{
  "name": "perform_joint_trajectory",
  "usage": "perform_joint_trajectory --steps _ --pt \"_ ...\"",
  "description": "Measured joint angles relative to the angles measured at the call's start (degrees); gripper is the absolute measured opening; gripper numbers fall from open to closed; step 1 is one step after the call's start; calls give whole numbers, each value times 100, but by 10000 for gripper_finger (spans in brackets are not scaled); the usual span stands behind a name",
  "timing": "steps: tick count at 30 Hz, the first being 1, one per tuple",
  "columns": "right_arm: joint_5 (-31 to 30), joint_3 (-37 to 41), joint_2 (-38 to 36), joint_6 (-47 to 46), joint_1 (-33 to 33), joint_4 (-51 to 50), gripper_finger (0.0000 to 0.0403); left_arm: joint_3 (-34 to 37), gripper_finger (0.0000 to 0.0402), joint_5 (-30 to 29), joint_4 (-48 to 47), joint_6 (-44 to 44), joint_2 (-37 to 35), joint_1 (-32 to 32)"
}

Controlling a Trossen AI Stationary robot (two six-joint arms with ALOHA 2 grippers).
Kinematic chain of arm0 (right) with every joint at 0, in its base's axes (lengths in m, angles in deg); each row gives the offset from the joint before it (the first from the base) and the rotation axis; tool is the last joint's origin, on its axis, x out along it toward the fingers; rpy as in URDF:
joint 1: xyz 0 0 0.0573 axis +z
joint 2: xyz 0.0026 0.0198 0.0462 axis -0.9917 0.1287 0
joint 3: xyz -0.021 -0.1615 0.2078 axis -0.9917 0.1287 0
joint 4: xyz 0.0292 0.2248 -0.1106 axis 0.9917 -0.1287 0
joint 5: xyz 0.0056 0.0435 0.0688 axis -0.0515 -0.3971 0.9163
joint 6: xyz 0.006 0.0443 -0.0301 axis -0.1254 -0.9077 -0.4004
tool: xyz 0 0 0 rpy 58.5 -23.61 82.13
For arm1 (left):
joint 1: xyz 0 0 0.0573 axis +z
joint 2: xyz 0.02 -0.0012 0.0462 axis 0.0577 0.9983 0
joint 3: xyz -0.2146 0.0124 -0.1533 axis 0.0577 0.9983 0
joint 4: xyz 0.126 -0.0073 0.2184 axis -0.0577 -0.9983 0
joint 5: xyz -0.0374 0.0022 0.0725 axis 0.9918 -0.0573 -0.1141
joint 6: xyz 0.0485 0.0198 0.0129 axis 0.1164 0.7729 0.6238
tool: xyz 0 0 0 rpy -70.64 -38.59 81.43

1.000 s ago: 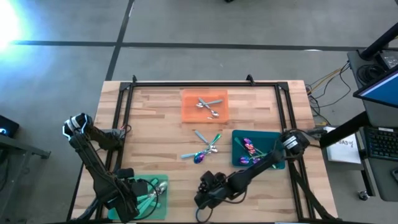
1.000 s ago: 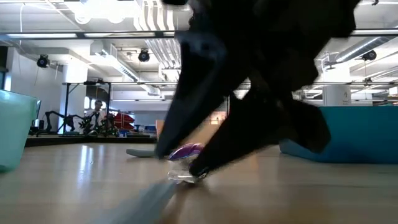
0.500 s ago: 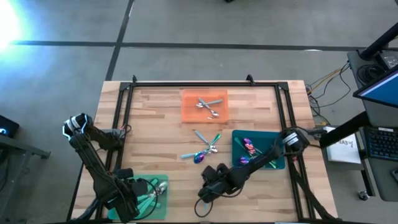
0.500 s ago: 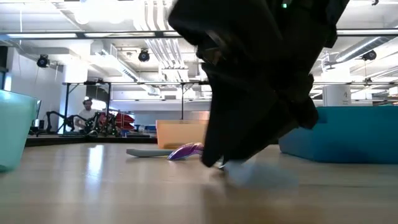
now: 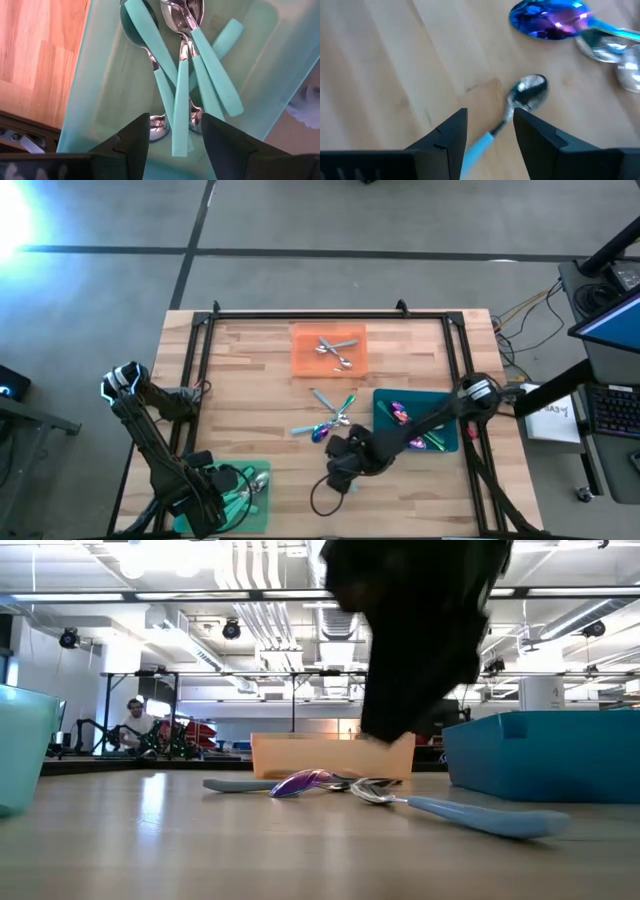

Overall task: Sort silverware by color (type)
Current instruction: Put the blue spoon into the orange bin

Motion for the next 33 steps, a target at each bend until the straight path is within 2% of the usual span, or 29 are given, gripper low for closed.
perform_joint_trajectory --steps 3,8,19,33 --pt "-4 -3 -323 -145 93 -248 153 0 162 -6 8 -36 0 0" --pt "1 11 -531 -1026 307 -744 153 0 162 -11 14 -96 0 0" --pt "7 -32 205 -1890 577 -563 153 0 162 -15 19 69 0 0" --pt "-32 -24 387 -2191 625 -297 152 0 162 -190 19 326 0 0"
